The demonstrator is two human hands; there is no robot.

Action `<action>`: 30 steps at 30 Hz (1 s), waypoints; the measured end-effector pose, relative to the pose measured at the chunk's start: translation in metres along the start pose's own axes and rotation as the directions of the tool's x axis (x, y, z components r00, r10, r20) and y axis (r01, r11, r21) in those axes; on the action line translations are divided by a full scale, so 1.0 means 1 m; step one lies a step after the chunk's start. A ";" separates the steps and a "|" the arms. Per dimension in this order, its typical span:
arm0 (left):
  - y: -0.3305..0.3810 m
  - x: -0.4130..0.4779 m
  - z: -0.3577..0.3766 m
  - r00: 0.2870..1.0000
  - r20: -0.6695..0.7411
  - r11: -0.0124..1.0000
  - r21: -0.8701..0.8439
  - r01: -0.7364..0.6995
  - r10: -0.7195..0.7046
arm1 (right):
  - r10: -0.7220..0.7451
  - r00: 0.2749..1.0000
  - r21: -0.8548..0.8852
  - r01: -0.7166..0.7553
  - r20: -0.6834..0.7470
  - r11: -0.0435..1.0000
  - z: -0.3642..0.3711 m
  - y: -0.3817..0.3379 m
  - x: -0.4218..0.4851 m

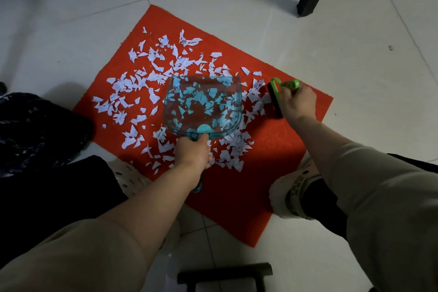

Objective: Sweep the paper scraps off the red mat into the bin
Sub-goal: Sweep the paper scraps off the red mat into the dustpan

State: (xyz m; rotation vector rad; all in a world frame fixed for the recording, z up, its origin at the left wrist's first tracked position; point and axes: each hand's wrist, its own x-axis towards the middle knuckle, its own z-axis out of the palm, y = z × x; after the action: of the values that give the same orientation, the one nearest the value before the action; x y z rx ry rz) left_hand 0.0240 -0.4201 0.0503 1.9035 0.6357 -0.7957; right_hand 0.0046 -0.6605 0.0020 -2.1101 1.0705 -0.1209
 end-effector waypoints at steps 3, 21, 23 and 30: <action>-0.001 0.001 -0.002 1.000 -0.002 1.000 0.003 -0.009 0.009 | 0.046 0.995 0.007 -0.046 -0.084 0.999 -0.003 0.002 0.002; -0.004 -0.001 -0.010 1.000 -0.001 1.000 -0.017 0.001 -0.002 | 0.004 0.999 -0.099 -0.007 -0.037 0.995 0.010 -0.004 -0.015; -0.003 -0.002 -0.011 1.000 0.001 1.000 -0.019 -0.005 0.005 | 0.016 1.000 -0.134 -0.014 0.015 0.991 0.012 -0.005 -0.019; -0.004 0.000 -0.014 1.000 -0.007 1.000 -0.022 -0.008 0.008 | -0.046 0.994 0.049 0.042 0.102 0.998 0.022 -0.014 -0.039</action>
State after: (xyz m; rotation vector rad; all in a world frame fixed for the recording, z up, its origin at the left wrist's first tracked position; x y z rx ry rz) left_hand 0.0247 -0.4054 0.0524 1.8887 0.6384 -0.7745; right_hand -0.0026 -0.6147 0.0050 -2.0752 0.9519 -0.0571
